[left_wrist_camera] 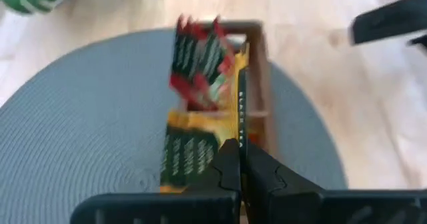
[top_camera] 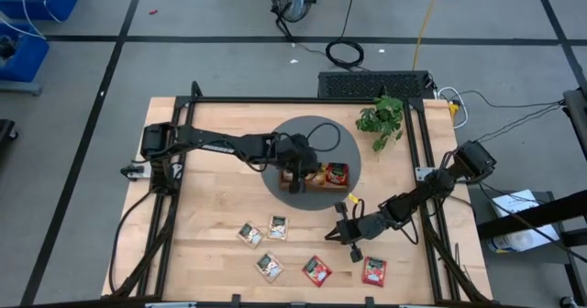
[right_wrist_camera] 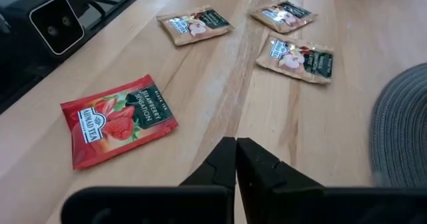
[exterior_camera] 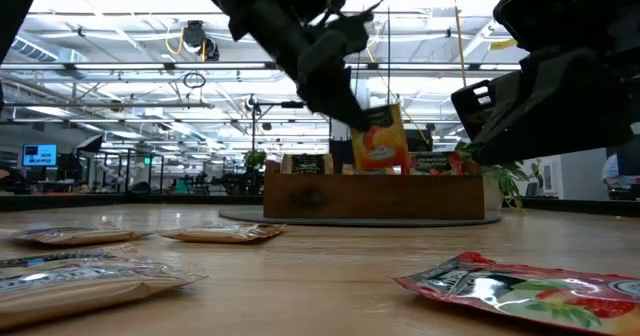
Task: Pick & Place Tea
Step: Put the orange tea bag into the middle slot of the wooden organizer
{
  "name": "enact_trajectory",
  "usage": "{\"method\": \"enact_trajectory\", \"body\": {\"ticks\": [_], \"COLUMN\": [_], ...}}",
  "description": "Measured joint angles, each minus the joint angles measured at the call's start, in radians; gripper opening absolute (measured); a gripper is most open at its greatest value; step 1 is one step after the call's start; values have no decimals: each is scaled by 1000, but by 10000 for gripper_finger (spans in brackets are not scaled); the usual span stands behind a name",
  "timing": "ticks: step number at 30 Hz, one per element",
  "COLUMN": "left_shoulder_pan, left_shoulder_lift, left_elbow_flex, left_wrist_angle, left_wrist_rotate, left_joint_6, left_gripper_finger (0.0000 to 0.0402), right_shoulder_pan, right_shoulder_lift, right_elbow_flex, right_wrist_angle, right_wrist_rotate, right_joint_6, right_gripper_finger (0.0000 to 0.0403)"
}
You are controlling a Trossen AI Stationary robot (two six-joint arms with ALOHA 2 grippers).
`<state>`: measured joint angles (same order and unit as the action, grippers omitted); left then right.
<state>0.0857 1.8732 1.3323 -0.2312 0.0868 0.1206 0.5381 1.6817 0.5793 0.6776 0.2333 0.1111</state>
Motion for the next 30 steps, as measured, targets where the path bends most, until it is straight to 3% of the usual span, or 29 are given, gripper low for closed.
{"method": "enact_trajectory", "body": {"ticks": [6,26,30], "left_shoulder_pan": [-36,-18,-18], "left_shoulder_lift": [-1,91,91], "left_elbow_flex": [86,103,161], "left_wrist_angle": [-82,-185,-245], "left_wrist_rotate": [-44,-134,-135], "left_joint_6": [7,10,13], "left_gripper_finger": [1,1,1], "right_shoulder_pan": [0,2,2], "right_shoulder_lift": [0,-1,-1], "right_elbow_flex": [0,0,0], "right_wrist_angle": [-1,0,0], "right_wrist_rotate": [0,3,3], "right_joint_6": [12,27,27], "right_gripper_finger": [4,4,4]}}
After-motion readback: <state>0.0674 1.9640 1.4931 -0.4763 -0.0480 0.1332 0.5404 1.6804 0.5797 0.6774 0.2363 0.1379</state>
